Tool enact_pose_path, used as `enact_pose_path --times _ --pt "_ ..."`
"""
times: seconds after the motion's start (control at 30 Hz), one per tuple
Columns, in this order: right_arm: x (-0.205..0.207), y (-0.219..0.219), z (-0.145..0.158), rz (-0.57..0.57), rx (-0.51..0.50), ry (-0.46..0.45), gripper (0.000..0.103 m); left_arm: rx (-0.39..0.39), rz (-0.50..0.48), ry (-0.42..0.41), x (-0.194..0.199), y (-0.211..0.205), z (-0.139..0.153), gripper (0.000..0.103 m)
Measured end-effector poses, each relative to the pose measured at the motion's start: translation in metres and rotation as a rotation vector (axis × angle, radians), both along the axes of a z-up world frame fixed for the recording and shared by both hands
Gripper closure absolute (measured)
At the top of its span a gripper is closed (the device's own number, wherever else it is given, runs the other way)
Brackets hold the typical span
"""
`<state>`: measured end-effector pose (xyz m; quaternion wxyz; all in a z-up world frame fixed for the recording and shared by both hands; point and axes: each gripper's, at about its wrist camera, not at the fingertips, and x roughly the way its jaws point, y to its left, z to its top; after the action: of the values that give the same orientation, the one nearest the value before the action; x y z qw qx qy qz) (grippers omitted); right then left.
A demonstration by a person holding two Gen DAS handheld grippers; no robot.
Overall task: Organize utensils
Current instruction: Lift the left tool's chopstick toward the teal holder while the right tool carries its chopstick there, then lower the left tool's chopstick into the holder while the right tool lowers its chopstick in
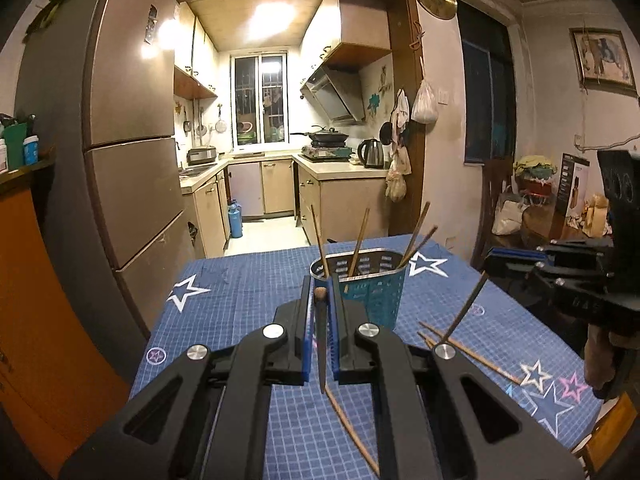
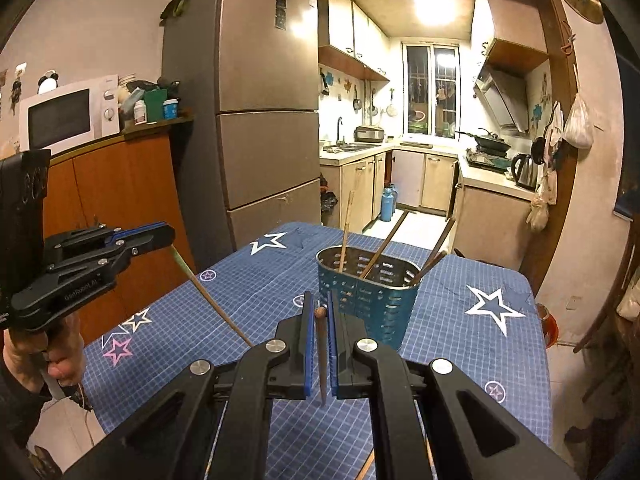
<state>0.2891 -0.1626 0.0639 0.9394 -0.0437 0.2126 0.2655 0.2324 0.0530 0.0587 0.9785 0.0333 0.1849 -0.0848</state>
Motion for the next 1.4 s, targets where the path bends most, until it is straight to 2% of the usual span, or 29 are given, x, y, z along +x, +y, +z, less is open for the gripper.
enact_pose_path --times 0.2,0.37,0.87,1.0,1.17,1.4 --pt "0.012 -0.007 0.011 -0.002 0.016 0.007 0.096 0.0 -0.02 0.012 0.014 -0.008 0.014 0.098" --pt "0.024 -0.011 0.033 -0.012 0.028 -0.008 0.096 -0.004 -0.028 0.016 0.026 -0.013 0.029 0.098" --pt "0.064 -0.026 0.151 -0.06 0.074 -0.102 0.096 -0.067 -0.029 -0.001 0.077 -0.019 0.104 0.098" --pt "0.079 -0.026 0.174 -0.071 0.084 -0.121 0.096 -0.065 -0.021 -0.013 0.094 -0.025 0.12 0.098" --pt "0.103 -0.023 0.179 -0.09 0.082 -0.113 0.096 -0.071 -0.022 -0.01 0.115 -0.032 0.126 0.098" --pt "0.136 -0.025 0.15 -0.107 0.083 -0.067 0.096 -0.056 -0.018 0.033 0.143 -0.038 0.106 0.098"
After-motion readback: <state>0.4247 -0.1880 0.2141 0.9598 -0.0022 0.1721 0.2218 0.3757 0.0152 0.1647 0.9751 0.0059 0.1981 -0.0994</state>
